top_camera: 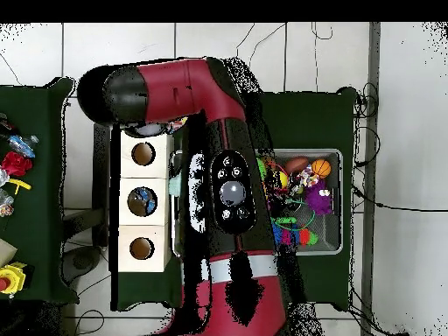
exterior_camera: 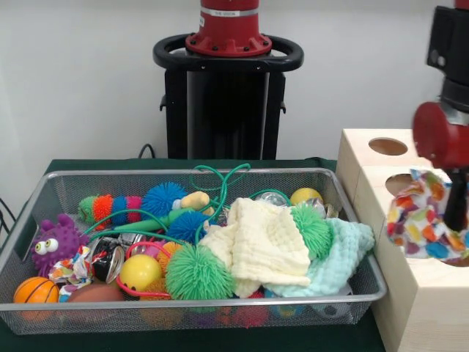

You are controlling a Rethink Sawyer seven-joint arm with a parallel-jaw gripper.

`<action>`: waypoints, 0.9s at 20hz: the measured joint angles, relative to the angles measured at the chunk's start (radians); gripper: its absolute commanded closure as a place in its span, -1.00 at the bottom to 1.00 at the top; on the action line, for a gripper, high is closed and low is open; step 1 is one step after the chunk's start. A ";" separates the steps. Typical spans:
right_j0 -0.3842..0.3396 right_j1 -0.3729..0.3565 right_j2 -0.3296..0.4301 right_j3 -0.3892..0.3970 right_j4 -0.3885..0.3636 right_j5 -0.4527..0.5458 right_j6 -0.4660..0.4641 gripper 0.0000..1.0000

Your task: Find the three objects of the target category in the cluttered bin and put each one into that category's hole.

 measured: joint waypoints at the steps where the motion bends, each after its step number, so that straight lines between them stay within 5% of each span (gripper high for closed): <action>1: 0.009 0.010 -0.003 -0.021 0.002 0.017 0.014 1.00; 9: 0.100 0.111 -0.010 -0.227 0.013 0.137 0.156 1.00; 18: 0.109 0.109 -0.036 -0.222 0.025 0.072 0.185 1.00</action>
